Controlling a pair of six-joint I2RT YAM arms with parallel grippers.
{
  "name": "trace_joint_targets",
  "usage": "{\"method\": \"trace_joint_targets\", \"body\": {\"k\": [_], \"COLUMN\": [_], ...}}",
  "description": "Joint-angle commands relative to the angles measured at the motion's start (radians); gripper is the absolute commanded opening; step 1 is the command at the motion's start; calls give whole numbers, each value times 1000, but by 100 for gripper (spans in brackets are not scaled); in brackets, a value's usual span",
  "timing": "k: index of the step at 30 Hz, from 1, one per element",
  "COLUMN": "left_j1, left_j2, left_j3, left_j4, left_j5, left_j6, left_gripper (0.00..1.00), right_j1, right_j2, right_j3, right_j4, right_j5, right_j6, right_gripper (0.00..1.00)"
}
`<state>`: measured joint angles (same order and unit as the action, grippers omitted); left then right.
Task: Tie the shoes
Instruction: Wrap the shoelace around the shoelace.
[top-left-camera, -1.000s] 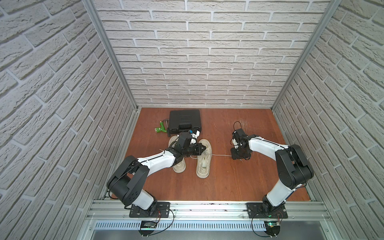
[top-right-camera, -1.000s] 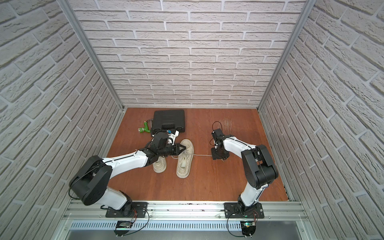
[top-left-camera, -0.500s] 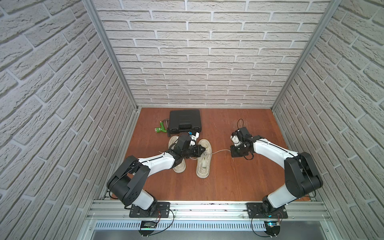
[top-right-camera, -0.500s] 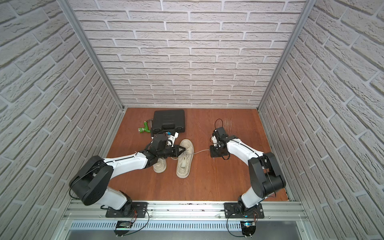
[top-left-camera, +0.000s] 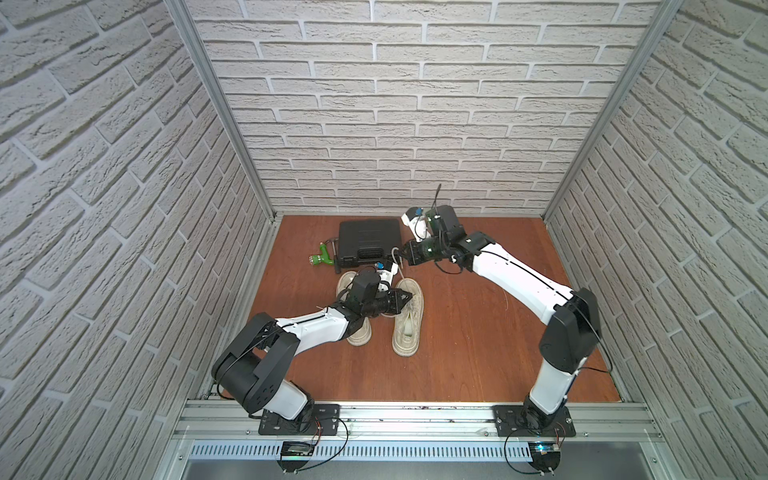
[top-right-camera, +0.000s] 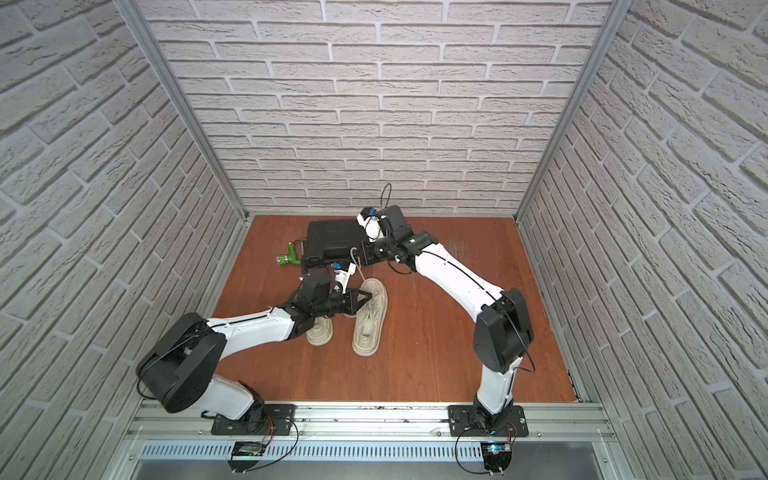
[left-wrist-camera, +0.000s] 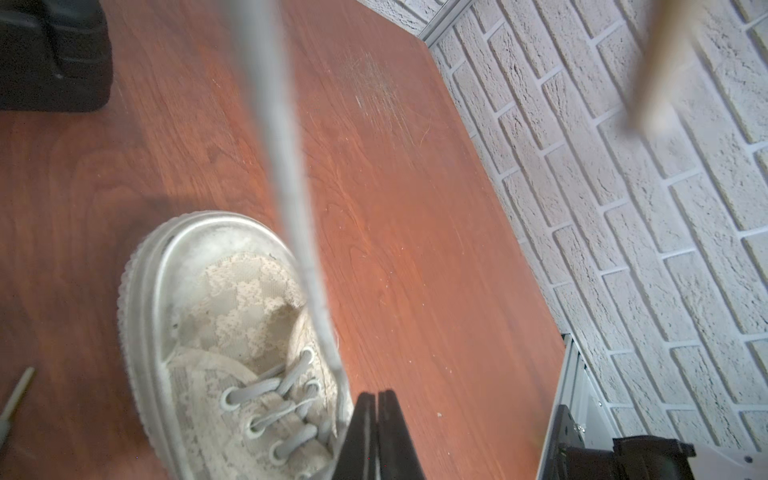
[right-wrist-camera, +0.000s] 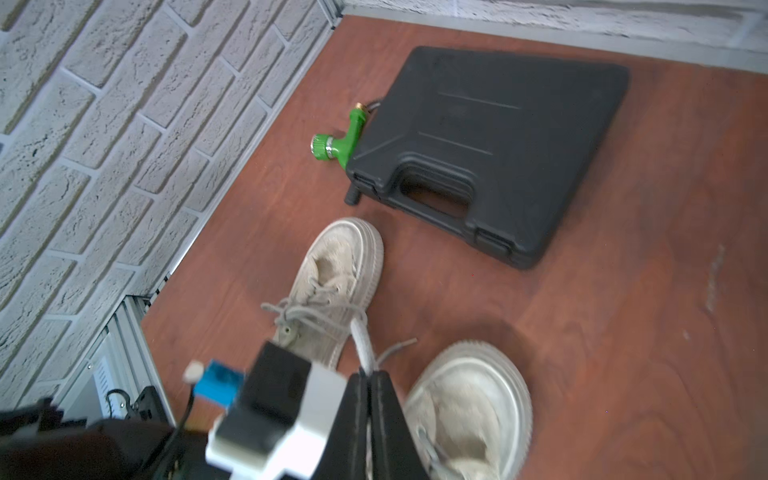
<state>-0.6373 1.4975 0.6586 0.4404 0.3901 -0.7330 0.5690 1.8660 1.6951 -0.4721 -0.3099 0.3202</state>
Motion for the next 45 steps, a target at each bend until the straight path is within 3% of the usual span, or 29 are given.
{"method": "trace_joint_targets", "body": {"k": [1, 7, 13, 17, 21, 26, 31, 37, 45], "left_j1": [-8, -13, -13, -13, -9, -3, 2, 7, 8], "left_j2": [-26, -11, -12, -12, -11, -19, -29, -47, -44], "left_j3": [-17, -17, -15, -3, 5, 18, 36, 44, 55], "left_j4": [58, 67, 62, 47, 32, 23, 6, -18, -20], "left_j5": [-10, -13, -16, -16, -19, -14, -5, -12, -3], "left_j6": [17, 6, 1, 9, 15, 25, 39, 53, 52], "left_gripper": [0, 0, 0, 0, 0, 0, 0, 0, 0], "right_j1": [16, 8, -57, -106, -133, -131, -90, -67, -52], "right_j2": [75, 66, -162, -342, -497, -519, -373, -265, -231], "right_j3": [55, 52, -168, -400, -658, -888, -883, -871, -858], "right_j4": [23, 4, 38, 89, 207, 512, 646, 765, 815], "right_j5": [15, 79, 157, 122, 8, -226, -338, -356, -355], "right_j6": [59, -1, -142, -252, -313, -219, -133, -66, -43], "right_gripper": [19, 48, 58, 58, 58, 54, 48, 46, 42]}}
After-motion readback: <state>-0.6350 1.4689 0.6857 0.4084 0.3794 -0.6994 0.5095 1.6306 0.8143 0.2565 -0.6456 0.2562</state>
